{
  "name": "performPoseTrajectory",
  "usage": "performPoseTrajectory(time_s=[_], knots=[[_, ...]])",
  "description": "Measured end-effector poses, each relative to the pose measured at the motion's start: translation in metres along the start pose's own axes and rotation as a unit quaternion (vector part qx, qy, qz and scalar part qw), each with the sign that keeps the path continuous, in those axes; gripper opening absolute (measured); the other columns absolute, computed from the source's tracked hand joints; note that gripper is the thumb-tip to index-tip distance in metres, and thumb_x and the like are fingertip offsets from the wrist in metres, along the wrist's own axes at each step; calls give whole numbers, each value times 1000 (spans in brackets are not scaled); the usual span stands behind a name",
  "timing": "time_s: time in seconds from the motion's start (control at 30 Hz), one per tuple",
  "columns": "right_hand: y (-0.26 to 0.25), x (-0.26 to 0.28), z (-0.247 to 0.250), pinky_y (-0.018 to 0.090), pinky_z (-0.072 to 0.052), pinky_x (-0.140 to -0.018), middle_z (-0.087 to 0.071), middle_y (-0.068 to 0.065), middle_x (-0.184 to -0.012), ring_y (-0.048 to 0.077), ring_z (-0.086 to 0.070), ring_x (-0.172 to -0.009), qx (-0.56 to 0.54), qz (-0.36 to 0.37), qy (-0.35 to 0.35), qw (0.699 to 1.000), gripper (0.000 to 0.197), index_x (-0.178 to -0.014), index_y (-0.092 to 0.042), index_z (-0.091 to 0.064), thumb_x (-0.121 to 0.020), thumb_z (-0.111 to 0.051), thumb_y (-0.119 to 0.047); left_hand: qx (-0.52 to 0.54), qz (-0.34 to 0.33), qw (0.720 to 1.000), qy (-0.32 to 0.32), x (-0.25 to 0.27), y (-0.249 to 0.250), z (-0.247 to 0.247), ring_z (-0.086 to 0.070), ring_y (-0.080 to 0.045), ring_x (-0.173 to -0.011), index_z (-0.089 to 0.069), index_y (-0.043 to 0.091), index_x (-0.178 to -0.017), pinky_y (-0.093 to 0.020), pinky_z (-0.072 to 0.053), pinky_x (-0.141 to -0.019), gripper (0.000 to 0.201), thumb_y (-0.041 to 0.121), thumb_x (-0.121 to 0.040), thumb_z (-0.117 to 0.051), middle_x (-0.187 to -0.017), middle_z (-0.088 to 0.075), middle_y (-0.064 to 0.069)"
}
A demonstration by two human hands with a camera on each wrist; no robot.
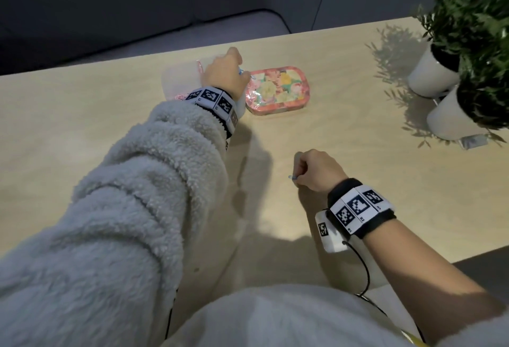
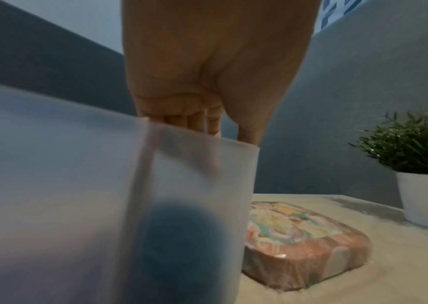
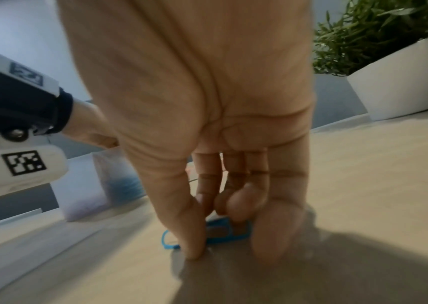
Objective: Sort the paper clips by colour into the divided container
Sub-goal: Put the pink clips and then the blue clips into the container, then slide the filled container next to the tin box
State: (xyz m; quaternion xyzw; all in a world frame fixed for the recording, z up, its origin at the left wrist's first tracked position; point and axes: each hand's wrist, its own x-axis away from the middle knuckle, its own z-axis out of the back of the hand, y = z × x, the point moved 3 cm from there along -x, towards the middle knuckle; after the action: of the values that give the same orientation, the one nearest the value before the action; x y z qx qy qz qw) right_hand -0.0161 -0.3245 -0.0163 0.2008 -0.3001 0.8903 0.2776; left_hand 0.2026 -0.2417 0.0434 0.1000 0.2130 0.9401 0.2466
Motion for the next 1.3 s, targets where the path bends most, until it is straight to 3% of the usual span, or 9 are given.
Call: performPoseTrajectory(time_s=[0.2, 0.47, 0.6, 0.7, 0.83, 1.0, 1.1, 1.2, 1.3], knots=[[-15, -6, 6, 27, -41, -64, -59, -2, -72, 22, -58, -74, 2, 30, 4, 1000, 19, -64, -21, -53, -75, -66, -11, 46, 14, 998, 27, 5, -3, 12, -55, -33, -107, -58, 5, -104, -36, -42, -89, 24, 10, -89, -40, -112, -64, -15], [-100, -46, 82, 21, -39, -58, -55, -5, -64, 5, -49, -57, -147, 190, 221, 945, 14, -74, -15, -61, -76, -54, -3, 0, -2, 998, 60, 22, -43, 28, -57, -35, -101, -51, 13, -118, -39, -44, -84, 30, 25, -91, -47, -106, -65, -16], [-142, -71, 85, 13, -41, -55, -53, -11, -59, -6, -52, -46, -192, 230, 181, 937, 14, -83, -15, -64, -73, -63, -4, 24, -3, 988, 152, 34, -64, 33, -50, -34, -107, -55, 7, -111, -40, -39, -86, 27, 14, -90, -39, -114, -57, -19], [-142, -87, 83, 18, -49, -66, -65, 2, -79, -1, -58, -61, -181, 206, 195, 942, 16, -95, -6, -67, -81, -63, -12, 20, 25, 978, 205, 42, -86, 30, -45, -35, -112, -54, 6, -117, -41, -37, -94, 33, 12, -89, -39, -123, -50, -18], [-93, -105, 92, 32, -44, -95, -61, 11, -119, 26, -56, -111, -107, 79, 276, 952, 33, -114, -8, -60, -83, -58, -21, 111, 88, 981, 131, 47, -113, 18, -44, -34, -124, -39, 3, -132, -39, -33, -103, 39, 16, -97, -28, -134, -47, -21], [-58, -120, 87, 50, -20, -115, -14, 10, -156, 36, -14, -143, 191, 77, 114, 972, 118, -146, -16, -16, -55, -83, -50, 187, 96, 973, 100, 54, -120, 12, -55, -34, -110, -44, 7, -129, -35, -40, -87, 44, 29, -101, -17, -121, -59, -21], [-61, -134, 86, 55, -3, -117, 5, 4, -160, 33, 7, -146, 274, 90, 47, 956, 138, -149, -19, 2, -46, -85, -54, 200, 95, 970, 98, 55, -120, 11, -55, -33, -110, -43, 9, -130, -34, -40, -83, 44, 30, -101, -17, -120, -59, -19], [-64, -142, 84, 54, -3, -117, 2, 3, -160, 30, 3, -147, 306, 62, 6, 950, 142, -148, -19, 6, -45, -86, -53, 194, 92, 972, 93, 59, -120, 11, -54, -32, -113, -38, 11, -135, -33, -40, -87, 43, 28, -101, -19, -125, -58, -18], [-66, -137, 80, 52, -22, -114, -30, 14, -147, 37, -30, -135, 304, 57, 35, 950, 130, -144, -18, -17, -40, -87, -53, 194, 75, 974, 90, 64, -118, 14, -53, -31, -115, -36, 13, -139, -32, -39, -89, 43, 27, -101, -19, -128, -57, -16]])
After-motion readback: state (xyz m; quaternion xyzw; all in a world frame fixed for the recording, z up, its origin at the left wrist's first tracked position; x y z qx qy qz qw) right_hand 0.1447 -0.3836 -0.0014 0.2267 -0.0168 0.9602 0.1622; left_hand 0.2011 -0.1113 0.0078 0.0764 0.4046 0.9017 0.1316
